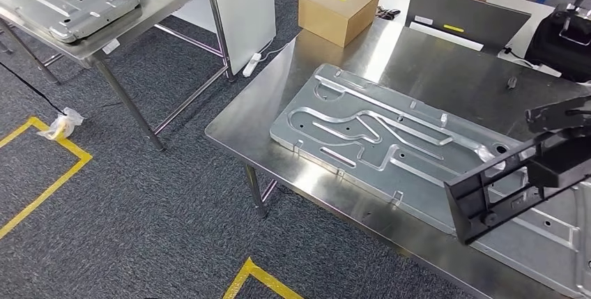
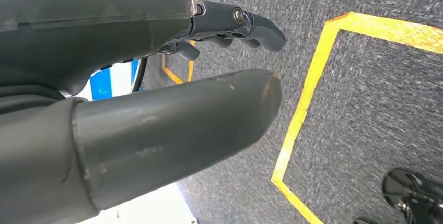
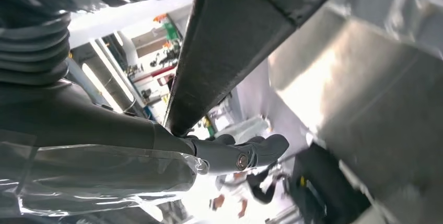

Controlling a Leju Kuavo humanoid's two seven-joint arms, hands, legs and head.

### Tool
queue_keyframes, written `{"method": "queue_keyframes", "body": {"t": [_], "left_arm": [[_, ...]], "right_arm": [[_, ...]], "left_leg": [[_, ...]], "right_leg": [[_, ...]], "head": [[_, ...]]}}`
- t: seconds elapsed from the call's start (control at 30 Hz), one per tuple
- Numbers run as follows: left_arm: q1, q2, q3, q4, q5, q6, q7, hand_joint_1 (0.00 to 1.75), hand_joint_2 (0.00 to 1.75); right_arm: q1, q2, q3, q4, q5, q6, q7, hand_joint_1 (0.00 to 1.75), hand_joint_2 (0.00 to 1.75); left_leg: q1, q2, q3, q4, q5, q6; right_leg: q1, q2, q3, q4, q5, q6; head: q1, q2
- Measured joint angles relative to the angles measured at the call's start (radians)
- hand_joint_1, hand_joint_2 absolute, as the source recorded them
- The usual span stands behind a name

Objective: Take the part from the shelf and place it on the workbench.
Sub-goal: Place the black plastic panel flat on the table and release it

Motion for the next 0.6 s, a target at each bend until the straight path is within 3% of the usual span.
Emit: {"method": "queue_keyframes", "body": {"t": [0.13,0.37,0.6], "left_arm": [[0.0,0.002,0.0,0.0,-0.004,-0.005,-0.002,0.0,0.0],[-0.001,0.005,-0.001,0.0,-0.018,-0.006,0.001,0.0,0.0],[-0.003,0.007,-0.002,0.0,-0.018,-0.006,-0.001,0.0,0.0]], "right_arm": [[0.042,-0.076,0.047,-0.011,-0.094,-0.029,0.018,0.0,0.0],[0.101,-0.163,0.095,-0.017,-0.182,-0.037,0.038,0.0,0.0],[0.107,-0.194,0.117,-0.019,-0.223,-0.037,0.081,0.0,0.0]], "left_leg": [[0.0,0.0,0.0,0.0,-0.001,0.001],[0.0,0.001,0.0,0.0,-0.001,0.001],[0.0,0.002,0.0,0.0,-0.001,0.001]], "right_leg": [[0.0,0.0,0.001,-0.001,0.0,0.0],[0.0,0.0,0.0,-0.001,0.0,0.001],[0.0,0.002,0.0,0.0,0.0,0.001]], "head": [[0.0,0.0],[0.0,0.0],[0.0,0.0]]}}
